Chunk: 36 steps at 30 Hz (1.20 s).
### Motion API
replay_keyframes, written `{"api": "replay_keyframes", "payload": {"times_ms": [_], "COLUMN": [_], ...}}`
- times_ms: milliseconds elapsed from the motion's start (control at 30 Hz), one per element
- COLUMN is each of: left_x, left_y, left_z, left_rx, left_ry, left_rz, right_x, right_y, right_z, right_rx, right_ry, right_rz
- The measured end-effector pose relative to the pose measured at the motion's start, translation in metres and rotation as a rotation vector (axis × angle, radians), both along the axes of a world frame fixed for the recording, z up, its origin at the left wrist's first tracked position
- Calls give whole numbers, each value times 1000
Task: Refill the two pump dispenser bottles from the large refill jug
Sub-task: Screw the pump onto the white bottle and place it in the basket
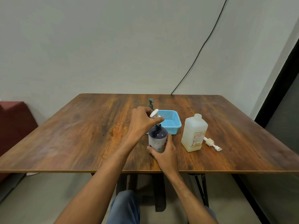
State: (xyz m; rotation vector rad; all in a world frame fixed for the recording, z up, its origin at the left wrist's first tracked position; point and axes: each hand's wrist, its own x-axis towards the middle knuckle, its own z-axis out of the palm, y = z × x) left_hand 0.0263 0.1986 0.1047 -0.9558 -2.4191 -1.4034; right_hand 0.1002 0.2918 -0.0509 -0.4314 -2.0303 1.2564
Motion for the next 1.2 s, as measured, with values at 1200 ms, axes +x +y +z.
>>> {"api": "replay_keyframes", "payload": {"times_ms": [1200], "left_x": [5], "left_y": [6], "left_z": [-72], "left_rx": [376], "left_ry": [-213], "left_rz": [-94], "right_x": [2], "right_y": [4], "right_z": [-2], "right_rx": [-17], "right_ry": [-32], "right_rz": [-30]}}
